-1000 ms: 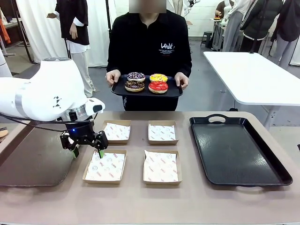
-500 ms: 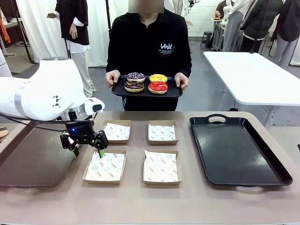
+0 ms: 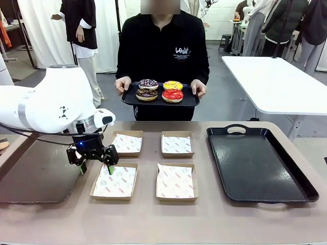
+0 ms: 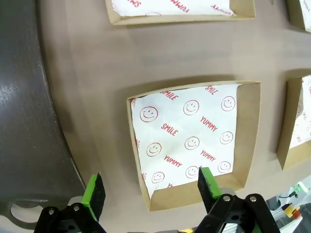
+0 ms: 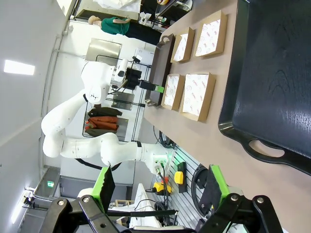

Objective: Individually package the donuts and arrange them on the tray.
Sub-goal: Pick up one Paper togo box.

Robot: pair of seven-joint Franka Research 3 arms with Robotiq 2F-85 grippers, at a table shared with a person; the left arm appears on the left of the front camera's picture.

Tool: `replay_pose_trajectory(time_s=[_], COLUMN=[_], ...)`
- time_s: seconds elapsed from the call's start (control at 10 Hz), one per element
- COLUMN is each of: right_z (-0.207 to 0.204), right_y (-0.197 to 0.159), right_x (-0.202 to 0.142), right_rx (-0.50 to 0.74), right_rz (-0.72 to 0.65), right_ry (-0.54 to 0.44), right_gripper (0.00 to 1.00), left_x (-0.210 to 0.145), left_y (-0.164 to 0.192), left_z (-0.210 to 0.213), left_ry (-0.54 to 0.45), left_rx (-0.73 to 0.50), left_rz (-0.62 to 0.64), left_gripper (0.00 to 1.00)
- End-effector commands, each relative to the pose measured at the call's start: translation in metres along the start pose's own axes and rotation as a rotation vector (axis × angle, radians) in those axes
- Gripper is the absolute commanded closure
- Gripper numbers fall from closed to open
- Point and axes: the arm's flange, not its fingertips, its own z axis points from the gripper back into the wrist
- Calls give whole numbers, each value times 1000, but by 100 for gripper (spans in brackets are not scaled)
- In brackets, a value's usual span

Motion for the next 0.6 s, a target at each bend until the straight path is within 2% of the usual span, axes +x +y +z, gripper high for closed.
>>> replay_pose_trajectory(time_s=[0.0, 0.4, 0.5], right_z=[-1, -1, -1], right_y=[-1, -1, -1], right_x=[0, 0, 0], right_rx=[18, 18, 18], right_rz=[12, 12, 12], right_ry=[-6, -6, -6], right_gripper=[0, 0, 0], left_x=[4, 8, 9], left_y=[1, -1, -1], left_z=[-9, -21, -21], left_ry=[15, 37, 26], left_rx=[11, 45, 46], left_rz=[-35, -40, -44], left_gripper=[0, 0, 47])
